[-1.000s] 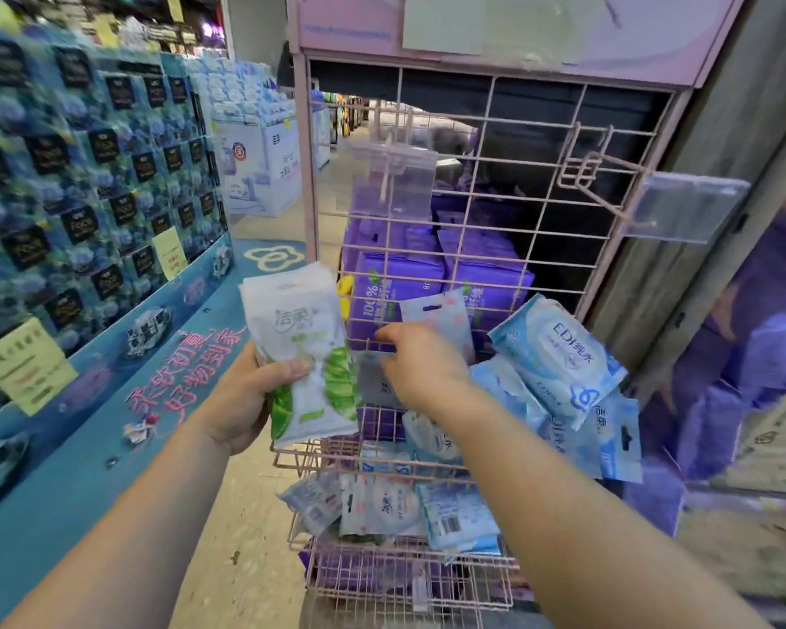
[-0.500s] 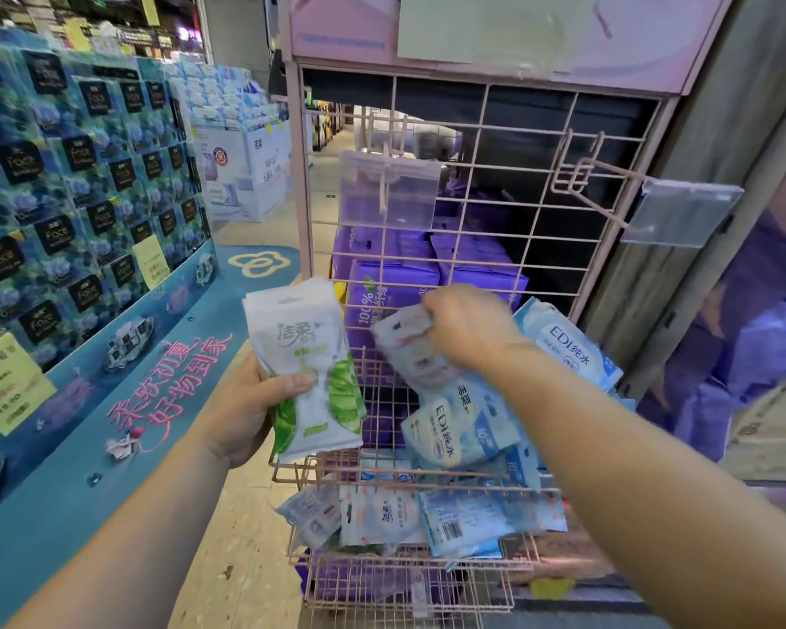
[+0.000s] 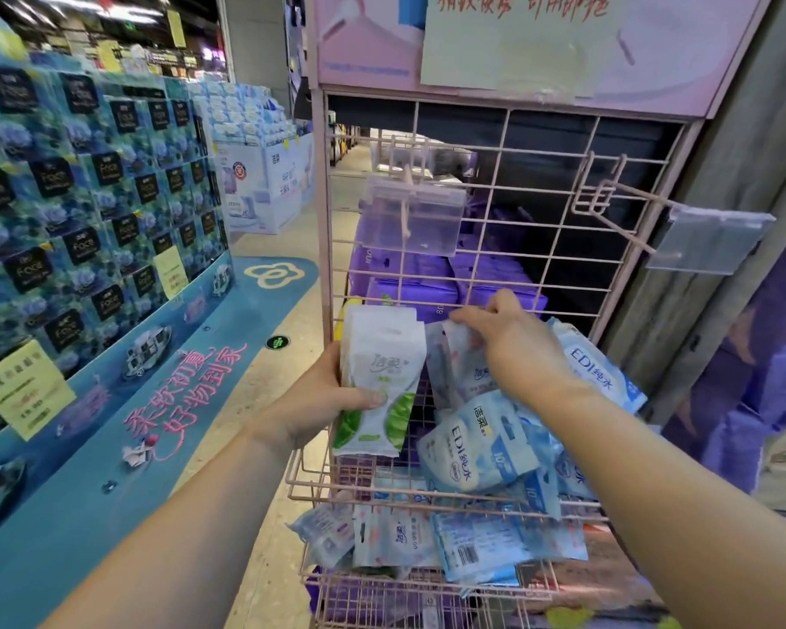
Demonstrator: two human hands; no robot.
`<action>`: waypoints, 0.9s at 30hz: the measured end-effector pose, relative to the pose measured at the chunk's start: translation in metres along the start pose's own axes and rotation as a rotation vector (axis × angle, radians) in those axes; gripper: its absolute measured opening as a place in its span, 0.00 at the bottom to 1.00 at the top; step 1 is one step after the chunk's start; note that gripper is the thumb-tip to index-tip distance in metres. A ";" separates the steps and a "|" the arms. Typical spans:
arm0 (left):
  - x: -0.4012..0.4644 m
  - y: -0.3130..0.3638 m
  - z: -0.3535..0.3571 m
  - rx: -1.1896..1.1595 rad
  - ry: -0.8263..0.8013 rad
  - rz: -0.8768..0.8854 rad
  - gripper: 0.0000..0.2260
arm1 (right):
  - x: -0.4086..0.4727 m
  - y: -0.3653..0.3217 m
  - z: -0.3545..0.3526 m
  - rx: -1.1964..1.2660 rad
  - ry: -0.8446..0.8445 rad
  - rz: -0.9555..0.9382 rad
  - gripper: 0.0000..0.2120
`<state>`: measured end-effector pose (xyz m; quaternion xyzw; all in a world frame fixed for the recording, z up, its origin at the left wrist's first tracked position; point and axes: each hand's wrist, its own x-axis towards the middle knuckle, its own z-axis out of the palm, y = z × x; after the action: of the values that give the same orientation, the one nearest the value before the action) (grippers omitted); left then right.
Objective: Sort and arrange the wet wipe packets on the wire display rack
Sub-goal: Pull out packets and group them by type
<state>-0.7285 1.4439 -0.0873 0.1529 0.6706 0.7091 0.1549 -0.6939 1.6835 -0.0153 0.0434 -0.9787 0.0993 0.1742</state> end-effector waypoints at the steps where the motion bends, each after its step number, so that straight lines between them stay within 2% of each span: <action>1: 0.001 0.001 -0.001 0.013 -0.020 -0.013 0.35 | 0.001 0.001 0.001 -0.022 -0.021 -0.012 0.17; 4: 0.001 0.003 0.001 0.094 -0.050 -0.022 0.35 | 0.002 -0.009 -0.001 -0.043 -0.025 0.026 0.21; 6: -0.002 -0.003 0.003 0.096 0.005 -0.051 0.38 | 0.003 -0.026 -0.003 -0.017 -0.023 -0.004 0.24; 8: -0.007 -0.011 0.003 0.079 0.049 -0.103 0.39 | 0.003 -0.043 0.001 0.017 -0.068 -0.032 0.22; 10: -0.009 -0.015 0.001 0.062 0.096 -0.148 0.37 | 0.001 -0.056 0.005 0.051 -0.201 0.011 0.18; 13: -0.009 -0.013 -0.001 0.076 0.120 -0.183 0.33 | -0.004 -0.066 0.015 0.333 -0.433 0.196 0.18; 16: -0.010 -0.017 0.005 0.122 0.124 -0.185 0.27 | -0.016 -0.074 0.042 0.656 -0.390 0.366 0.15; 19: -0.014 -0.028 0.015 0.136 0.147 -0.193 0.23 | -0.028 -0.081 0.073 1.015 -0.357 0.556 0.21; 21: -0.015 -0.030 0.017 0.101 0.135 -0.199 0.23 | -0.035 -0.087 0.087 1.197 -0.389 0.597 0.24; 23: -0.014 -0.028 0.016 0.099 0.128 -0.161 0.24 | -0.039 -0.089 0.093 1.263 -0.368 0.569 0.28; 27: -0.015 -0.024 0.015 0.109 0.137 -0.062 0.33 | -0.037 -0.087 0.090 1.228 -0.334 0.484 0.35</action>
<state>-0.7079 1.4525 -0.1111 0.0916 0.7217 0.6752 0.1221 -0.6788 1.5818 -0.0956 -0.0710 -0.7407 0.6652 -0.0624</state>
